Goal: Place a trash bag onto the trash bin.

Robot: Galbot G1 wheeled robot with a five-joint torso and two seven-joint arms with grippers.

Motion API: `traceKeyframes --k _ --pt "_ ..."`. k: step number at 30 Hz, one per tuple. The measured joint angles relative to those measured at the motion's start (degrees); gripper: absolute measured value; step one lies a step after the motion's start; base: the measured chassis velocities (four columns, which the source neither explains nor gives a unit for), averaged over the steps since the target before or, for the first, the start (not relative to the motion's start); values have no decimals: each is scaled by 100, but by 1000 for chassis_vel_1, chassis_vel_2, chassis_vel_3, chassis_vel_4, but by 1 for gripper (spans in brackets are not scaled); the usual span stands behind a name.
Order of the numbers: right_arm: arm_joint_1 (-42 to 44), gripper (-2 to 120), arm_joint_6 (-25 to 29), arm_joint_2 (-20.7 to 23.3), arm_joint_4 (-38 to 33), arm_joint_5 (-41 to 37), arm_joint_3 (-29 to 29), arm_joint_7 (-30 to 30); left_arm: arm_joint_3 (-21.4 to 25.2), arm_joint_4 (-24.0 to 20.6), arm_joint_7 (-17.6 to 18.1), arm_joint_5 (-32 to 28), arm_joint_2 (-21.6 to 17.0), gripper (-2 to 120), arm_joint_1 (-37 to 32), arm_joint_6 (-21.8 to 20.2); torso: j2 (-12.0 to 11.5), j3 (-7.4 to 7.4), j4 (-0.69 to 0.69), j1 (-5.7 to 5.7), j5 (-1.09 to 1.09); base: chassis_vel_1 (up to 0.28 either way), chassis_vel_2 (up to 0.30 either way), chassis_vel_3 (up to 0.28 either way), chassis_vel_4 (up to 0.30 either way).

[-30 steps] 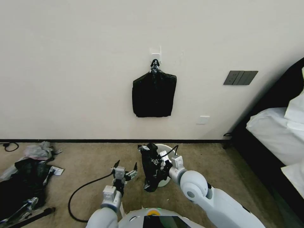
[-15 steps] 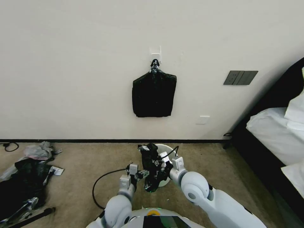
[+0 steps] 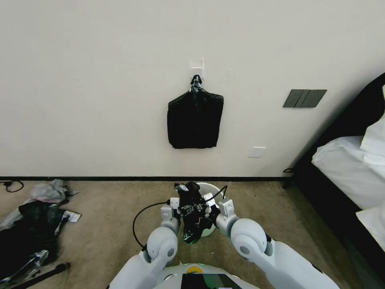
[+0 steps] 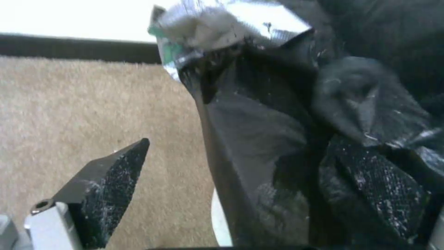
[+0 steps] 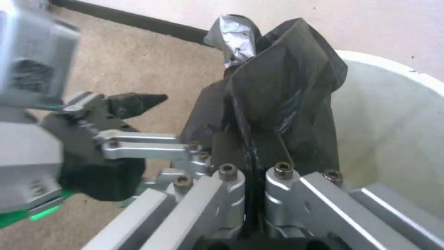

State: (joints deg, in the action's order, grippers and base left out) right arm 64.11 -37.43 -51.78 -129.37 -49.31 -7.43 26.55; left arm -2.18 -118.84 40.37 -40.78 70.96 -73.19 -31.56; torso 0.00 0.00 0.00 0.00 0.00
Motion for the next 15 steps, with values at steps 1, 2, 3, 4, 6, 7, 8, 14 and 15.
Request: traceKeyframes --k 1,2,3,4,6,7,8,14,15 --pt "-4 0 -2 1 -5 -4 -2 6 -21 29 105 -96 35 99 52 -87 0 0 0 0 -1 0 0 0 0" --pt "-7 0 -4 2 -12 -13 -3 13 -44 58 198 -164 63 99 93 -160 0 0 0 0 0 0 0 0 0" --pt "-9 0 -5 4 -19 -20 -3 19 -62 87 261 -197 87 99 121 -209 0 0 0 0 0 0 0 0 0" --pt "-10 0 -6 9 -26 -33 -1 30 -84 131 339 -249 118 99 155 -268 0 0 0 0 0 0 0 0 0" --pt "-7 0 -6 12 -30 -40 5 39 -96 170 409 -310 146 98 183 -300 0 0 1 0 0 0 0 0 0" --pt "-1 0 -6 14 -36 -44 12 44 -100 208 465 -375 176 97 215 -321 0 0 0 0 0 0 0 0 0" --pt "8 0 -6 15 -42 -48 24 49 -101 255 533 -440 220 97 256 -334 0 0 0 0 0 0 0 0 0" --pt "30 0 -4 14 -48 -61 50 75 -97 428 804 -675 454 97 413 -431 0 0 0 -1 0 0 0 0 0" --pt "32 0 -4 14 -53 -65 52 79 -107 477 863 -720 499 95 451 -448 0 0 0 -1 0 0 0 0 0"
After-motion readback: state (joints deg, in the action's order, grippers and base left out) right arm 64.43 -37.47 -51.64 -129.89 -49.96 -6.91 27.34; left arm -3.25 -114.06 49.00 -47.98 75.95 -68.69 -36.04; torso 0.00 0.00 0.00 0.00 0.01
